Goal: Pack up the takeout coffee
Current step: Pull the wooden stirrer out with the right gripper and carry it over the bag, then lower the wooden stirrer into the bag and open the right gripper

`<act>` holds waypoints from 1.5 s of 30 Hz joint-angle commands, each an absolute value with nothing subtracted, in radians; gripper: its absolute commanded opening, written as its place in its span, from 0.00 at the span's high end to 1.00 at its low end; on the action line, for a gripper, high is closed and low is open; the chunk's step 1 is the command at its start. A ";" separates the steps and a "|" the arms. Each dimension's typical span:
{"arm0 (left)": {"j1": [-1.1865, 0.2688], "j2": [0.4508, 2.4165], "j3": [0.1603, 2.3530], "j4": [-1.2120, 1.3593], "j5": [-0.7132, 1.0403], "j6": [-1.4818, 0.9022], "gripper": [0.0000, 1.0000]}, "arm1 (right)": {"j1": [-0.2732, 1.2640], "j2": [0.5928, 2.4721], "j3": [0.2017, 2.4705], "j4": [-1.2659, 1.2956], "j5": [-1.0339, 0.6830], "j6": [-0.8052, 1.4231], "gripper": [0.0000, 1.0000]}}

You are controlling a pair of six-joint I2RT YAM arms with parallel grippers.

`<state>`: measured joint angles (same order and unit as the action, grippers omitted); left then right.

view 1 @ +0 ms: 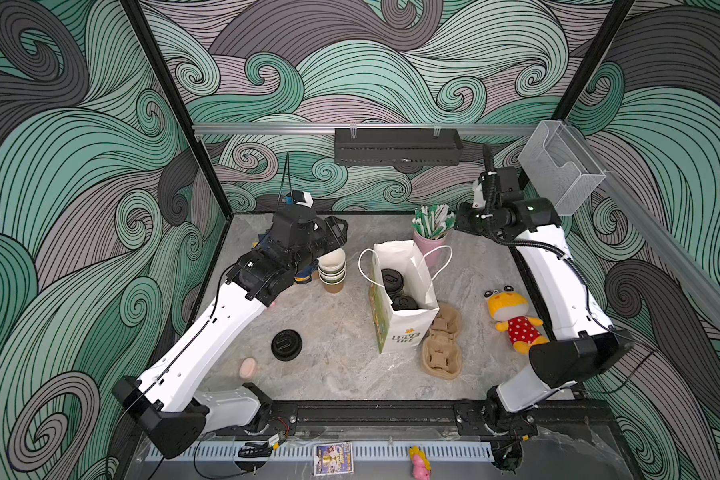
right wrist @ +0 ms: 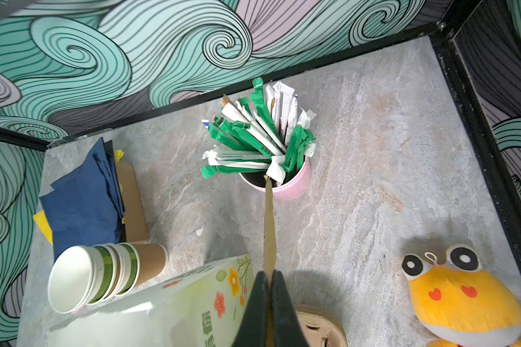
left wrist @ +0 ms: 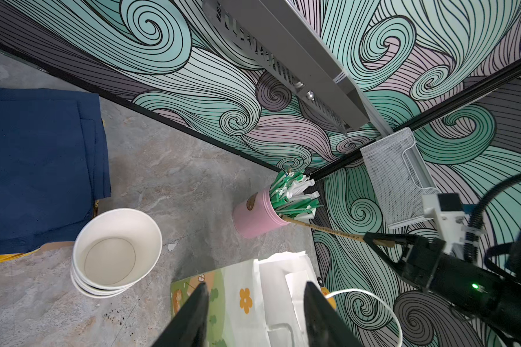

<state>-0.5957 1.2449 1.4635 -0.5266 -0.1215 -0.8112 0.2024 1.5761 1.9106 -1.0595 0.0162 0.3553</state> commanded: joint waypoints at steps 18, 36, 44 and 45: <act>-0.586 1.233 1.432 -0.476 0.300 -0.756 0.40 | 0.197 1.236 2.128 -1.272 -0.205 0.185 0.94; -0.586 1.163 1.328 -0.550 0.369 -0.798 0.49 | 0.566 1.438 2.186 -1.640 -0.175 0.149 0.96; -0.585 1.161 1.318 -0.542 0.391 -0.792 0.57 | 0.623 1.598 2.177 -1.673 -0.239 0.145 0.92; -0.585 1.157 1.313 -0.541 0.390 -0.792 0.58 | 0.627 1.626 2.183 -1.672 -0.250 0.144 0.92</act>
<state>-0.5930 1.1782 1.3224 -0.5316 0.3683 -0.8009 0.6167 1.5719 2.1780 -1.6058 -0.2192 0.1650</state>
